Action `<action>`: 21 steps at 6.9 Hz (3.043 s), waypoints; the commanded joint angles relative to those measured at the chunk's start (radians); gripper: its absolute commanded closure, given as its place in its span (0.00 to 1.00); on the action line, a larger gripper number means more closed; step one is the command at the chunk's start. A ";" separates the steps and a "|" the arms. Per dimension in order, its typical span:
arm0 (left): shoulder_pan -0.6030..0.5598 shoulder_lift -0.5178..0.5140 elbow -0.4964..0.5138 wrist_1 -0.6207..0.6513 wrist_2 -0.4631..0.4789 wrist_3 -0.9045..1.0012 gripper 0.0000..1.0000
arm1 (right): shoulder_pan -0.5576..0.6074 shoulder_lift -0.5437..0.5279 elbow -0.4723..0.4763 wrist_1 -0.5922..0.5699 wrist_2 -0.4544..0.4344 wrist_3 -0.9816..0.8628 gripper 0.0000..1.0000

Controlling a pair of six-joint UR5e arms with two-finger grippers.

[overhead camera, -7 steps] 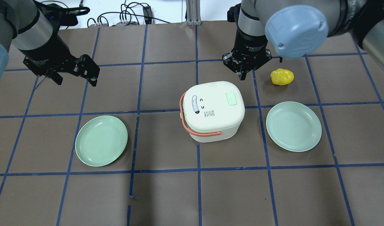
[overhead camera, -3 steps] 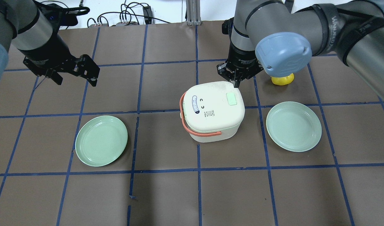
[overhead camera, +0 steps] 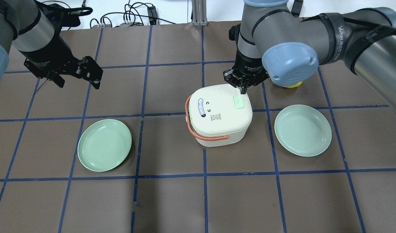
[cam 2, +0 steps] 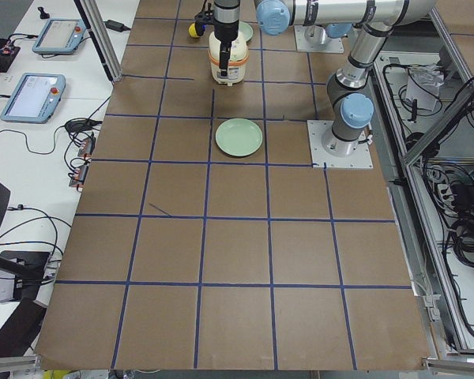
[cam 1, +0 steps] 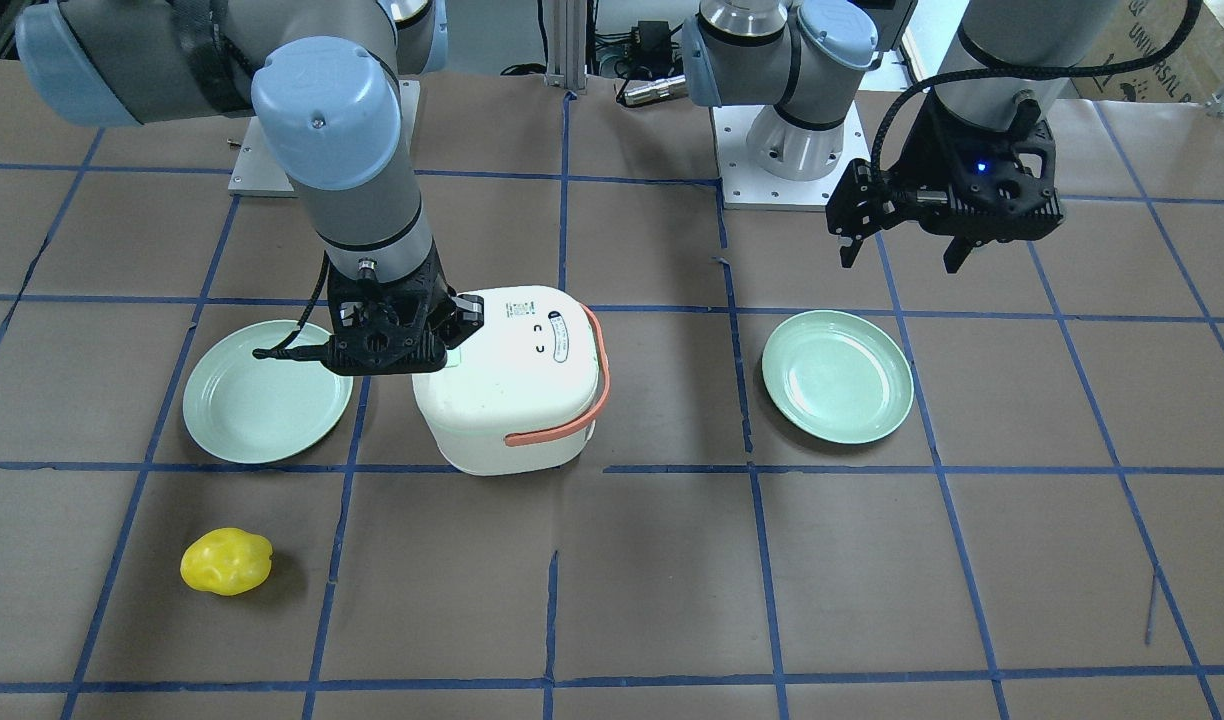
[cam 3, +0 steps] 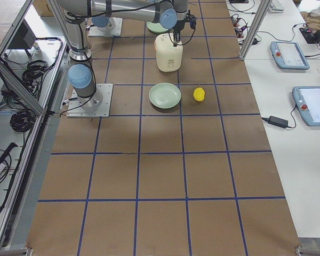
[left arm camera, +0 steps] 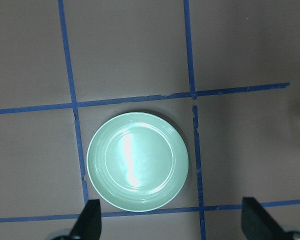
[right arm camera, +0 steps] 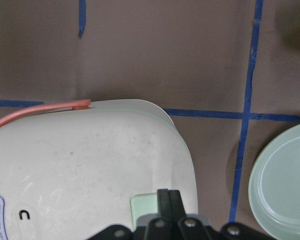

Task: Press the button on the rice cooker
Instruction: 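Move the right gripper over the rice cooker's green lid button, then press down on the green button with the right gripper fingertips, then lift the right gripper up and away from the cooker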

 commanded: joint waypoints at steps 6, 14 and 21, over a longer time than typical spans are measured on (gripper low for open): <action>0.000 0.000 0.000 0.000 0.000 0.000 0.00 | 0.027 0.013 0.005 -0.008 -0.003 0.012 0.97; 0.000 0.000 0.000 0.000 0.000 0.000 0.00 | 0.027 0.006 0.036 -0.018 -0.006 0.013 0.97; 0.000 0.000 0.000 0.000 0.000 0.000 0.00 | -0.099 -0.001 -0.204 0.206 0.008 0.006 0.00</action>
